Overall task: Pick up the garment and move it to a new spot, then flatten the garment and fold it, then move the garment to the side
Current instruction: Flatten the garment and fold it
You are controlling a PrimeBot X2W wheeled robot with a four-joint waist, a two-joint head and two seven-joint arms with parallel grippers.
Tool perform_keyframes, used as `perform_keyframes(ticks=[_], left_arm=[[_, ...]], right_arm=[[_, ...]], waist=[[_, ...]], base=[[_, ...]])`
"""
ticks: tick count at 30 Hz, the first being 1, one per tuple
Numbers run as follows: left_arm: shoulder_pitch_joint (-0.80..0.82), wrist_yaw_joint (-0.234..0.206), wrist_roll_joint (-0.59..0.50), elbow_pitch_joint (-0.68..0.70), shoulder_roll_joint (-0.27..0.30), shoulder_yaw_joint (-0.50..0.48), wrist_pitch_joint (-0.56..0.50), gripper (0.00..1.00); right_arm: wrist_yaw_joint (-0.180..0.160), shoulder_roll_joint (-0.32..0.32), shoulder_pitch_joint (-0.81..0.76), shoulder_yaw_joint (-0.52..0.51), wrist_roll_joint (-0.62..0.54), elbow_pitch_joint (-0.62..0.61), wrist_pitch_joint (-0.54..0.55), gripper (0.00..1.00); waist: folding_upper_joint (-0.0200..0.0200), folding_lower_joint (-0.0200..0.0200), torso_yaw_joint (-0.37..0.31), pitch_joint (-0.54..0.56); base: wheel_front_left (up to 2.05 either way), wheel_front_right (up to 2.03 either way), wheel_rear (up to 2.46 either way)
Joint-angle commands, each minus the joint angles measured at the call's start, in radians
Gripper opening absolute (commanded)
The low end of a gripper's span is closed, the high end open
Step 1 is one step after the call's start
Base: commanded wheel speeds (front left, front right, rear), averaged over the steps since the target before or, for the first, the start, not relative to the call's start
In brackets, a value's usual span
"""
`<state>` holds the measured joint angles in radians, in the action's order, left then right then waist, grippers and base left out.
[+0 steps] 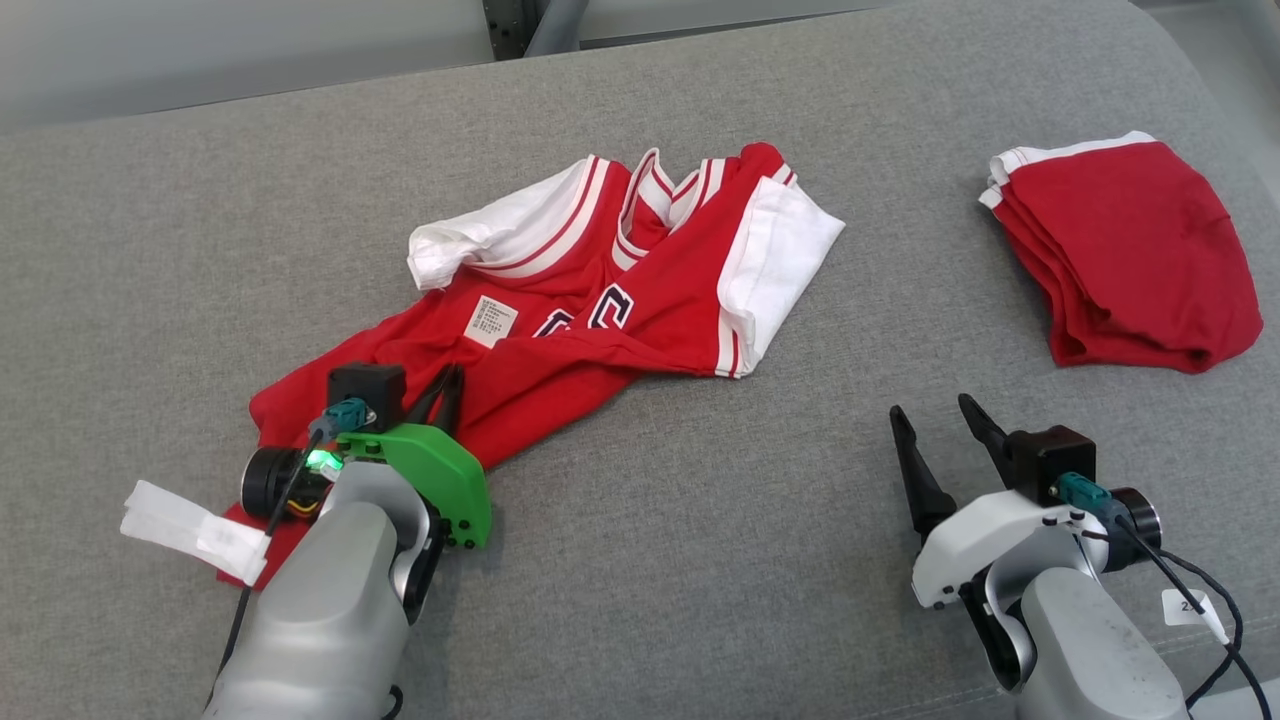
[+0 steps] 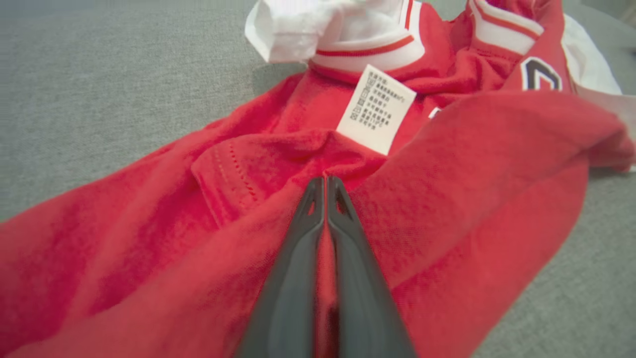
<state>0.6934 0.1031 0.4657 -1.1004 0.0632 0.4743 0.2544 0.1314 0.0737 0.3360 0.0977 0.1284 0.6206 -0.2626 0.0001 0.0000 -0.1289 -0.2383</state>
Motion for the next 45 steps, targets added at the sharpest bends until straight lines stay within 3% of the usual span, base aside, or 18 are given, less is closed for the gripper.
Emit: perform_keyframes(ticks=[1,4,9,15,16,17,18,19,27,32,38,45], left_arm=[[0.015,-0.009,-0.003,0.01,0.004,-0.004,0.006,0.0],[0.015,-0.039,-0.034,0.116,0.029,-0.026,0.013,0.0],[-0.108,-0.095,-0.144,0.411,0.059,-0.082,0.01,0.0],[-0.317,-0.105,-0.243,0.666,0.041,-0.125,0.011,0.0],[-0.353,-0.104,-0.257,0.696,0.036,-0.129,0.011,0.05],[-0.393,-0.105,-0.262,0.715,0.03,-0.136,0.011,0.24],[-0.432,-0.1,-0.271,0.727,0.028,-0.137,0.011,0.53],[-0.471,-0.093,-0.274,0.724,0.024,-0.138,0.011,1.0],[-0.653,-0.049,-0.259,0.642,-0.006,-0.146,0.011,1.0],[-0.681,-0.058,-0.241,0.635,-0.009,-0.186,0.011,1.0],[-0.601,-0.07,-0.25,0.658,-0.011,-0.266,0.011,1.0],[-0.422,-0.071,-0.277,0.501,0.033,-0.33,0.01,1.0]], right_arm=[[-0.002,0.003,0.009,-0.006,0.007,0.003,-0.003,1.0],[-0.002,0.002,-0.005,-0.013,0.009,0.003,-0.003,1.0],[-0.002,-0.002,-0.032,-0.02,0.01,0.014,-0.003,1.0],[-0.002,-0.01,-0.072,-0.032,0.011,0.036,-0.003,1.0],[-0.002,-0.011,-0.078,-0.032,0.01,0.039,-0.003,1.0],[-0.002,-0.012,-0.084,-0.034,0.008,0.042,-0.003,1.0],[-0.002,-0.012,-0.088,-0.036,0.006,0.045,-0.003,1.0],[-0.002,-0.013,-0.091,-0.037,0.005,0.048,-0.003,1.0],[-0.002,-0.016,-0.108,-0.032,0.002,0.064,-0.003,1.0],[-0.002,-0.011,-0.115,-0.044,-0.002,0.059,-0.003,1.0],[-0.002,-0.013,-0.107,-0.045,-0.008,0.049,-0.003,1.0],[-0.002,-0.01,-0.077,-0.03,0.0,0.043,-0.003,1.0]], waist=[[-0.0001,0.0,0.004,0.006],[-0.0001,0.0,0.015,0.024],[-0.0001,0.0,0.037,0.076],[-0.0001,0.0,0.077,0.151],[-0.0001,0.0,0.084,0.163],[-0.0001,0.0,0.09,0.174],[-0.0001,0.0,0.095,0.183],[-0.0001,0.0,0.099,0.191],[-0.0001,0.0,0.105,0.23],[-0.0001,0.0,0.109,0.234],[-0.0001,0.0,0.103,0.211],[-0.0001,0.0,0.081,0.154]], base=[[0.0,0.0,0.0],[0.0,0.0,0.0],[0.0,0.0,0.0],[0.0,0.0,0.0],[0.0,0.0,0.0],[0.0,0.0,0.0],[0.0,0.0,0.0],[0.0,0.0,0.0],[0.0,0.0,0.0],[0.0,0.0,0.0],[0.0,0.0,0.0],[0.0,0.0,0.0]])
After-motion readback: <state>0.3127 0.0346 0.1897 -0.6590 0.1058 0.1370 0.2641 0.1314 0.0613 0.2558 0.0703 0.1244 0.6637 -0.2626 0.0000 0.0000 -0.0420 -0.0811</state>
